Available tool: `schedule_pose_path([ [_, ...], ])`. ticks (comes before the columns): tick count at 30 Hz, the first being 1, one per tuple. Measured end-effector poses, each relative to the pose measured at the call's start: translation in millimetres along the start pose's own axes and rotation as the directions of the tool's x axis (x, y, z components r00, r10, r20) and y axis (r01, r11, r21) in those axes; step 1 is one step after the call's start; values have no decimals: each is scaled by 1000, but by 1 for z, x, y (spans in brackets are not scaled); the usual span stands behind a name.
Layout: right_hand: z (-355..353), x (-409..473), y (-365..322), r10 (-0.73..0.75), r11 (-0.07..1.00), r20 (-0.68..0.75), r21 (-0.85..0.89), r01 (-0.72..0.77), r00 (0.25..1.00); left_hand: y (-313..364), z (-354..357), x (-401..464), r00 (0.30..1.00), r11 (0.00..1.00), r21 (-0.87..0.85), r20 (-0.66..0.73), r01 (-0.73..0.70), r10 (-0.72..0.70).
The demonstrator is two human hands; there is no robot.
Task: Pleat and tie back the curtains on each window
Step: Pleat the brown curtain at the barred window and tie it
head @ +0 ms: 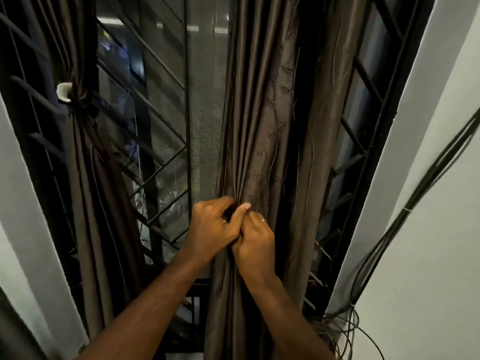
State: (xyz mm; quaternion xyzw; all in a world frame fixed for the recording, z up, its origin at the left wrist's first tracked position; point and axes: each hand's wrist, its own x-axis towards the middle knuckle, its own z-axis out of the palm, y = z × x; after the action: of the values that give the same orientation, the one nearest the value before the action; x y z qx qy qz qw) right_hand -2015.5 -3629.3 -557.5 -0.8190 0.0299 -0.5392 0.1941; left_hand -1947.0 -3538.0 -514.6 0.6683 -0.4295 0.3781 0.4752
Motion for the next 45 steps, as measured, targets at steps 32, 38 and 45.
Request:
schedule_pose_path([
  [32,-5,-4,-1,18,999,-134,36,-13,991,-1,2,-7,1000,999,18,11,-27,27],
  [38,-2,-6,-5,24,997,-90,76,-17,996,0,-3,-7,1000,1000,-24,5,5,-5],
  [45,-7,-4,-3,47,980,-53,197,-36,997,6,0,-3,999,999,0,3,32,-32],
])
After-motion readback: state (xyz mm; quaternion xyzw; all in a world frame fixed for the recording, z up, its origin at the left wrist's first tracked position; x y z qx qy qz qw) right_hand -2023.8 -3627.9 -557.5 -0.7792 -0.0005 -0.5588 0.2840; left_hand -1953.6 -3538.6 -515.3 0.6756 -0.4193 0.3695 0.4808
